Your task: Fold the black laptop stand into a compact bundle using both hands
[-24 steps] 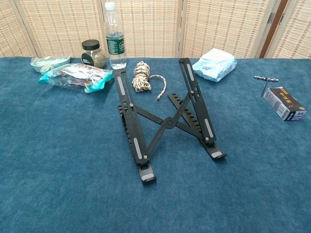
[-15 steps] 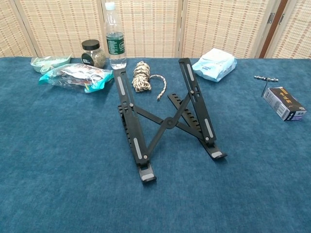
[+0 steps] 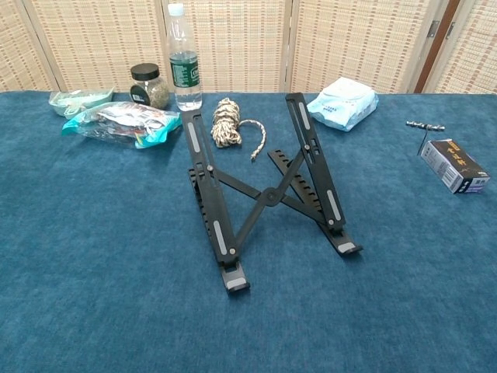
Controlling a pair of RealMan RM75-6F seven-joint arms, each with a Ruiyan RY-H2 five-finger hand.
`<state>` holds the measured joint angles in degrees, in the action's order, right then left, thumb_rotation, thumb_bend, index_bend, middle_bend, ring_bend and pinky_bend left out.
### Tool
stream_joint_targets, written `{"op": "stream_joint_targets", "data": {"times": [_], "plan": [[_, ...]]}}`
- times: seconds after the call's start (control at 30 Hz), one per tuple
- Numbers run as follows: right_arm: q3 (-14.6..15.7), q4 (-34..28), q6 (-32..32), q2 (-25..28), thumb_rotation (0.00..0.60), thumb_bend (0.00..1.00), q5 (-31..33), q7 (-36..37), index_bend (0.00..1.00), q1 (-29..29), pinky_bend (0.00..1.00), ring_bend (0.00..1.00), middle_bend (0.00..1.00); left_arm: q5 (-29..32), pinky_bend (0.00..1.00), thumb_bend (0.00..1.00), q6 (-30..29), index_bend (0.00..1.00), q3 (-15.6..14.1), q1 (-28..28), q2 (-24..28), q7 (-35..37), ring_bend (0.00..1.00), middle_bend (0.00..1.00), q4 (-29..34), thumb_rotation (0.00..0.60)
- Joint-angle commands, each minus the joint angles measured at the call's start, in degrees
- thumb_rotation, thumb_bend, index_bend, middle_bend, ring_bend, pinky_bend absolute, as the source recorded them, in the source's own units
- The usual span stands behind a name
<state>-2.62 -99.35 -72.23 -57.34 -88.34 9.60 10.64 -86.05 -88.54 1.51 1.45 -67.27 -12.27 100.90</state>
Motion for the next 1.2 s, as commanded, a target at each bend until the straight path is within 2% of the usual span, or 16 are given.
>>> {"op": "stream_joint_targets", "data": {"times": [0.03,0.23,0.4,0.87,1.2], "plan": [[-1.05,-2.49,6.26,1.49,0.600,0.22,1.63,8.71,0.00,4.26,0.06,0.00,0.02,-0.01,0.00,0.55,-0.06,0.04,-0.02,-0.05,0.03,0.04,0.00,0.00,0.04,0.600],[-3.53,-3.43,14.72,1.76,0.600,0.23,4.46,23.00,0.00,10.04,0.06,0.00,0.02,0.13,0.00,0.55,-0.21,0.04,-0.18,-0.33,0.11,0.11,0.00,0.00,-0.05,0.600],[-5.88,-1.73,20.92,0.24,0.600,0.23,6.94,33.28,0.00,14.62,0.06,0.00,0.02,0.00,0.00,0.55,-0.66,0.04,-0.40,-0.72,0.17,0.00,0.00,0.00,0.05,0.600],[-11.74,6.11,32.58,-8.89,0.600,0.23,13.19,49.12,0.00,24.27,0.06,0.00,0.07,-0.26,0.00,0.55,-0.12,0.04,-0.55,-0.51,-0.09,-0.81,0.00,0.00,0.27,0.600],[-15.20,11.82,38.86,-14.67,0.600,0.23,14.69,57.87,0.00,29.30,0.06,0.00,0.09,-0.80,0.00,0.55,-0.34,0.04,-0.97,-0.78,-0.05,-0.92,0.00,0.00,0.23,0.600]]}}
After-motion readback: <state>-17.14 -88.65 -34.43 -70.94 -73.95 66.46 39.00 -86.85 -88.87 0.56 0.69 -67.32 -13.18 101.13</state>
